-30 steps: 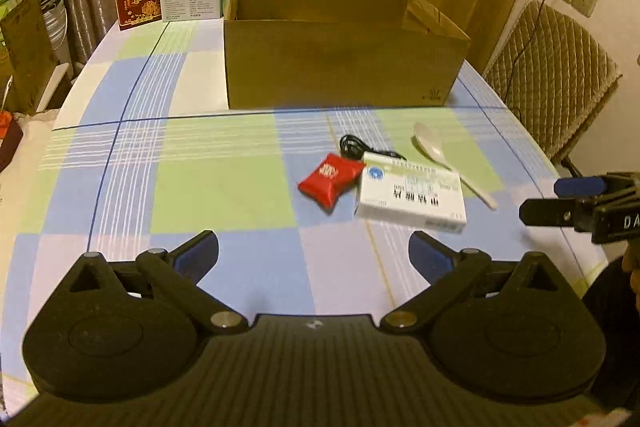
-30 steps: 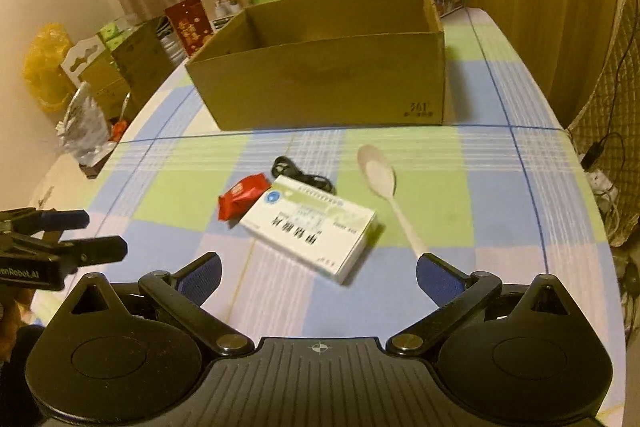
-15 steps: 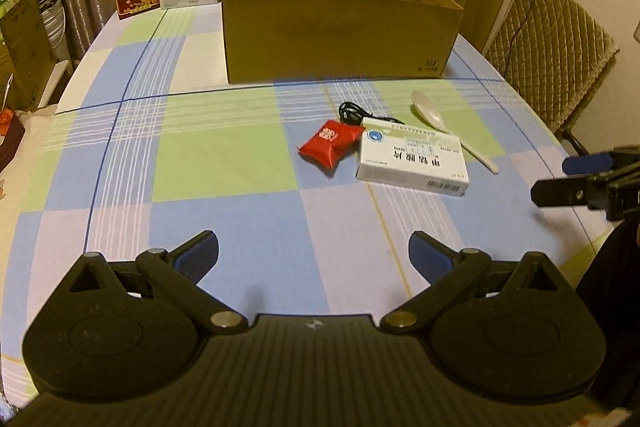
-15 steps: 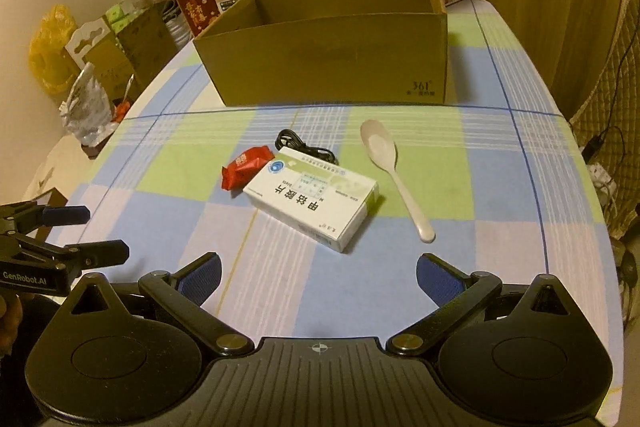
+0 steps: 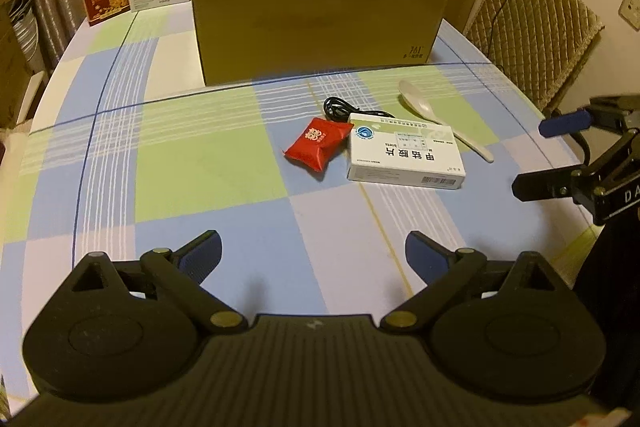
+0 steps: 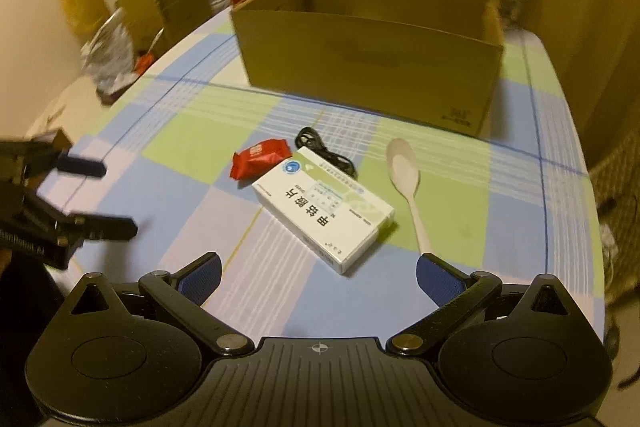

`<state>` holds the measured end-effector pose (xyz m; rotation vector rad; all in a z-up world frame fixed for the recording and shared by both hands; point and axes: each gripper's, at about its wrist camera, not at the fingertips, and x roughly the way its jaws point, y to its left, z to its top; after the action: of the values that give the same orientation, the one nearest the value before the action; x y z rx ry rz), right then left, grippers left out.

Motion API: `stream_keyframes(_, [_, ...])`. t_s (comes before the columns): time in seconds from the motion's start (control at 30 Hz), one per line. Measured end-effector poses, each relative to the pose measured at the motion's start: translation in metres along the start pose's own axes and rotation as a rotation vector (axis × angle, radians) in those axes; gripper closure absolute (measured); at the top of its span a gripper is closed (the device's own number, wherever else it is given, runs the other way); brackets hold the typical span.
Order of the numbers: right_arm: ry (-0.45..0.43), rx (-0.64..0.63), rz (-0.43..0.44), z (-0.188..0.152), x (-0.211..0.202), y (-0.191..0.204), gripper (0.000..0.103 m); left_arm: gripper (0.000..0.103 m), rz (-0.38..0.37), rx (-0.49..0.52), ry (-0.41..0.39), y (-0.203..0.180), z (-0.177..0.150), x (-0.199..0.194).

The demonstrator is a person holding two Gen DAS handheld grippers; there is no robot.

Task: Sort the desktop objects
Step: 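Grasp the white medicine box with the right tool while the left tool approaches the red packet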

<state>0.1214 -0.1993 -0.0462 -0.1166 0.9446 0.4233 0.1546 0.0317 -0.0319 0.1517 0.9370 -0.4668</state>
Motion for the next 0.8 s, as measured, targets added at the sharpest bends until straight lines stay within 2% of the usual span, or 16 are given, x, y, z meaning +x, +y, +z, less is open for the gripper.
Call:
stream_keyframes(0.33, [0.078,-0.322,0.043,0.015,0.032,0.003,0.002,0.007,-0.001,0.113,0.037,0.005,0.021,0.029])
stream_keyframes(0.57, [0.135,-0.445,0.045,0.029,0.062,-0.004,0.002,0.007,-0.006,0.204,0.068,0.008,0.035,0.055])
stream_keyframes(0.8, [0.192,-0.538,0.064,0.039,0.093,-0.007,0.003,0.007,-0.018,0.252,0.084,0.012,0.05,0.079])
